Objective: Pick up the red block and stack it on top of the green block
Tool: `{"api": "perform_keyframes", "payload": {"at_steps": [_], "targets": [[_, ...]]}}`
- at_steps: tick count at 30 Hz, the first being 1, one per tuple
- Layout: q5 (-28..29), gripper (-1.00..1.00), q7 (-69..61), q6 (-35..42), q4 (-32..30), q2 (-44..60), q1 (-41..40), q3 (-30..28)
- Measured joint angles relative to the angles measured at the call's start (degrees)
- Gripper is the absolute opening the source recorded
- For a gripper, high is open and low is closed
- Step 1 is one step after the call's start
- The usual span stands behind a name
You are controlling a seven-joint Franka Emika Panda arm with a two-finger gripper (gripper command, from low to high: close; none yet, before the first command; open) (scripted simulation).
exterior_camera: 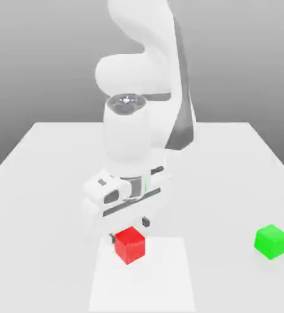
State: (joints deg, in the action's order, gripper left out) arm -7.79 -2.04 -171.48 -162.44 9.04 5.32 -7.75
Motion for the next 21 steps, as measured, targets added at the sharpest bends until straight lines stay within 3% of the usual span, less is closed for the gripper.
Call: {"api": "perform_keyframes", "payload": {"at_steps": [1, 2, 9, 16, 21], "targets": [[-1.18, 0.00, -0.84, -1.70, 0.25, 2.00, -1.58, 1.88], [-1.79, -1.00, -1.28, -2.55, 0.37, 3.00, -2.36, 2.81], [-1.59, -1.00, -1.12, -2.25, 0.35, 2.76, -2.22, 2.63], [8.17, -1.00, 5.90, 8.24, -1.53, -9.82, -1.43, -0.81], [9.42, -1.00, 15.57, 13.39, 2.39, -11.04, 7.69, 4.73]]}}
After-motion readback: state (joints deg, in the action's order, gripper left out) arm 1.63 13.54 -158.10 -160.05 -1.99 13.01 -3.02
